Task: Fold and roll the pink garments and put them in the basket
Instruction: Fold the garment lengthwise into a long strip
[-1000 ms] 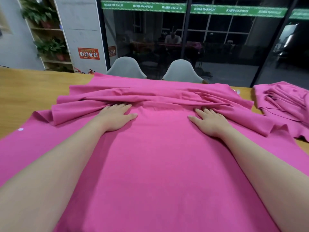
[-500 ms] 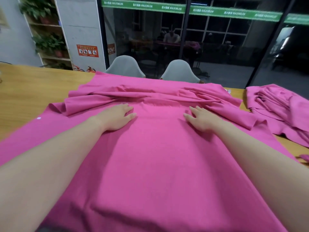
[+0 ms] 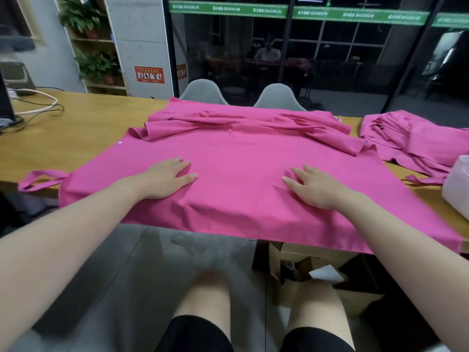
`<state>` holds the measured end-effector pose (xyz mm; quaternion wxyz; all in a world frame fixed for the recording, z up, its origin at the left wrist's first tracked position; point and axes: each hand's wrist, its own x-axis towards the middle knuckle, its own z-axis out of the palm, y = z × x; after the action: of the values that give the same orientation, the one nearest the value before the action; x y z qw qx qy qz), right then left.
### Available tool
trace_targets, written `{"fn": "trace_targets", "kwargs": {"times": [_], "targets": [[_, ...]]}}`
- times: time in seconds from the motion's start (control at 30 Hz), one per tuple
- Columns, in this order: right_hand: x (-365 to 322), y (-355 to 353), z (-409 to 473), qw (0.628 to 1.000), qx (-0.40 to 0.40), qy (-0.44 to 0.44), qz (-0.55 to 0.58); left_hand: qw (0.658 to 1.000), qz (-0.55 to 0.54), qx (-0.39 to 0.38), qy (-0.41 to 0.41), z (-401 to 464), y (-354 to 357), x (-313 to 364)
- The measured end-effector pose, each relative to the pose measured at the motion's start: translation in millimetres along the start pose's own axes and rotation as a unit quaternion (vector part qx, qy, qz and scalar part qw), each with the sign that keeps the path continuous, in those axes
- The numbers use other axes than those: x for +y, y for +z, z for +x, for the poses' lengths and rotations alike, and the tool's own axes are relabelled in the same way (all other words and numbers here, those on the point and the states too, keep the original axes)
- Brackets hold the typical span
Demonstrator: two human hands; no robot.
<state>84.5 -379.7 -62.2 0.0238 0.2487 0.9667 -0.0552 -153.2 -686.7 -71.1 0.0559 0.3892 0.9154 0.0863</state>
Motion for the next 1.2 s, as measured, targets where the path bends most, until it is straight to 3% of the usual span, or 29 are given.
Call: {"fn": "trace_targets", "kwargs": {"times": [0.13,0.3,0.97,1.2], "targets": [[-7.0,13.0,-19.0,1.0,0.013,0.001,-0.003,1.0,-0.019,0.015,-0.008,-10.2,3.3,0.9],[-3.3,17.5,-11.4,0.999,0.031,0.007,0.0,0.999,0.041,0.019,0.004,1.2,8.1,-2.2],[39.0,3.1,148.9,0.998,0.061,-0.008,-0.019,0.999,0.028,0.041,-0.005,151.8,-1.6,-3.9],[35.7,-8.1,101.0,0.971,0.17,-0.142,0.088,0.968,-0.093,0.207,0.11,111.5,-10.8,5.3]]}}
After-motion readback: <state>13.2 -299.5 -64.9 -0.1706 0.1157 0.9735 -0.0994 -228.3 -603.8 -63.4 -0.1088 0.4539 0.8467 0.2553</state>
